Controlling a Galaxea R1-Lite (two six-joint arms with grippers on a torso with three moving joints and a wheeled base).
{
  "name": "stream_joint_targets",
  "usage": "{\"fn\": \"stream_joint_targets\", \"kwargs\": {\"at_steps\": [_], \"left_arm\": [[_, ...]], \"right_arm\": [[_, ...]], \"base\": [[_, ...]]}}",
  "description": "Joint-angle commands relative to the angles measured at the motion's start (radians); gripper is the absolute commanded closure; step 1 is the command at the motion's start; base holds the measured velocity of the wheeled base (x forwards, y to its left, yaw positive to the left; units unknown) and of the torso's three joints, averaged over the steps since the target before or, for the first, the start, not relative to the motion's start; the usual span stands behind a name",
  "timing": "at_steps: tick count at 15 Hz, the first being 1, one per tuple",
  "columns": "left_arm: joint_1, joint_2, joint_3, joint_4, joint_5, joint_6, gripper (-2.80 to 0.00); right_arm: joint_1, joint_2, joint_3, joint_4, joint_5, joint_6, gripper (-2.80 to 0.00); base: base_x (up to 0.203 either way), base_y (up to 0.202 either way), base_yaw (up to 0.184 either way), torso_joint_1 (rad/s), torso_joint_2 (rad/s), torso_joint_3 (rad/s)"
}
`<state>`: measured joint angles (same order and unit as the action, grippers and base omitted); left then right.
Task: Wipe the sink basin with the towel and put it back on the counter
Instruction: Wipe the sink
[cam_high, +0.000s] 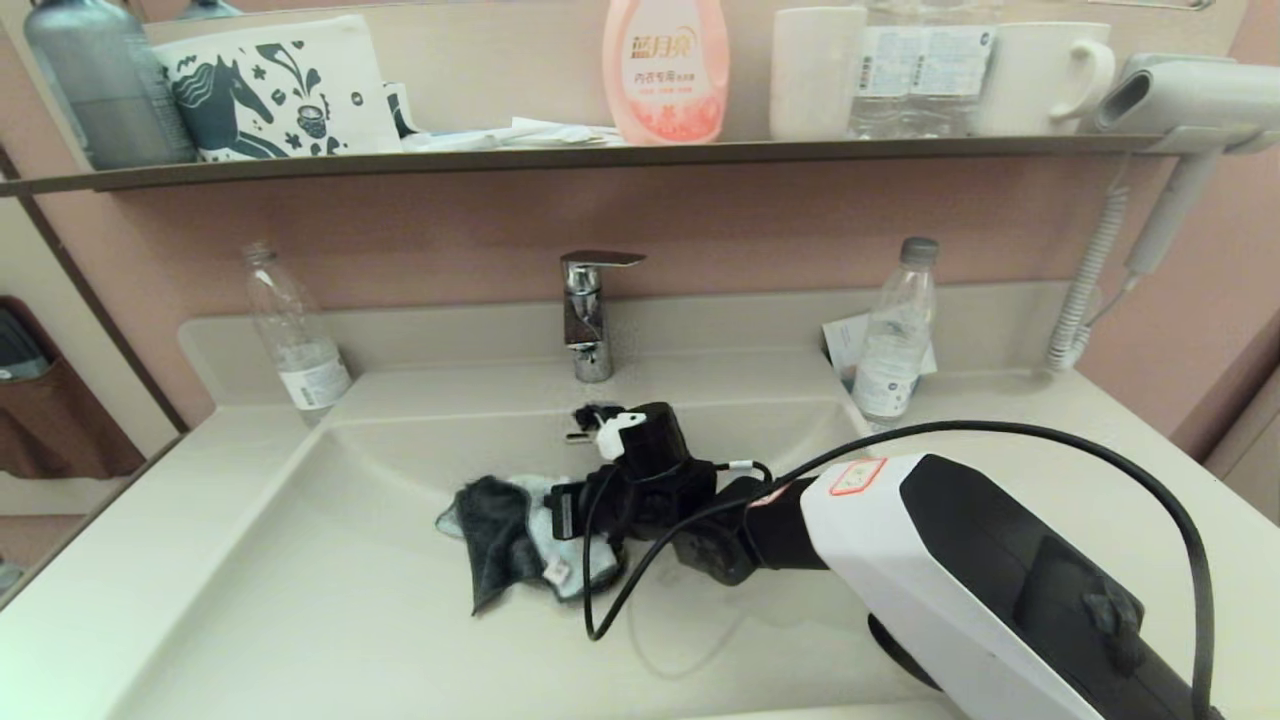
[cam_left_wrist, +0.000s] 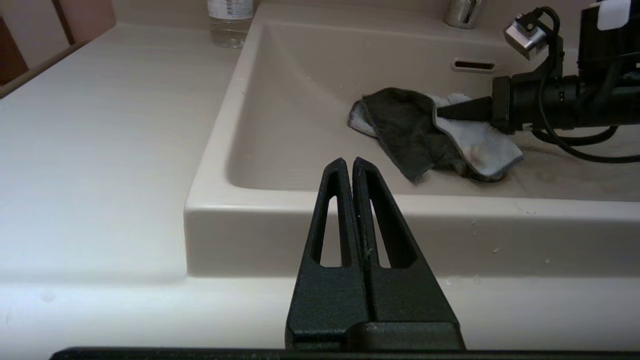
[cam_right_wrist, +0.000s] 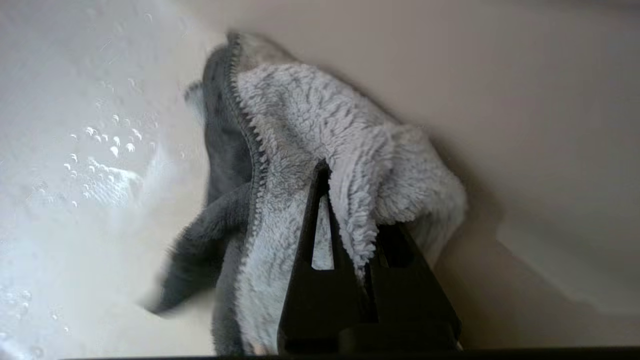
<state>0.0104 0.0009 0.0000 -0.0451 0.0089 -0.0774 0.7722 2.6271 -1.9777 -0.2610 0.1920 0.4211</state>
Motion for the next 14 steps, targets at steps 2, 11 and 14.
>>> {"fn": "stream_joint_targets", "kwargs": {"at_steps": [2,11,14], "left_arm": [[0.0,0.001,0.0,-0.001,0.0,-0.001,0.0],[0.0,0.001,0.0,-0.001,0.0,-0.001,0.0],[0.0,0.001,0.0,-0.001,0.0,-0.001,0.0]], "right_arm": [[-0.031,-0.043,0.002,0.135,-0.033,-0.002,0.0],[-0.021,-0.194,0.002,1.152,-0.419,-0.016,0.0],[0.05,-0.232,0.002,1.297,-0.389,0.031,0.0]], "base": [[0.0,0.0,0.0,0.0,0.0,0.0],[0.0,0.0,0.0,0.0,0.0,0.0],[0.0,0.0,0.0,0.0,0.0,0.0]]}}
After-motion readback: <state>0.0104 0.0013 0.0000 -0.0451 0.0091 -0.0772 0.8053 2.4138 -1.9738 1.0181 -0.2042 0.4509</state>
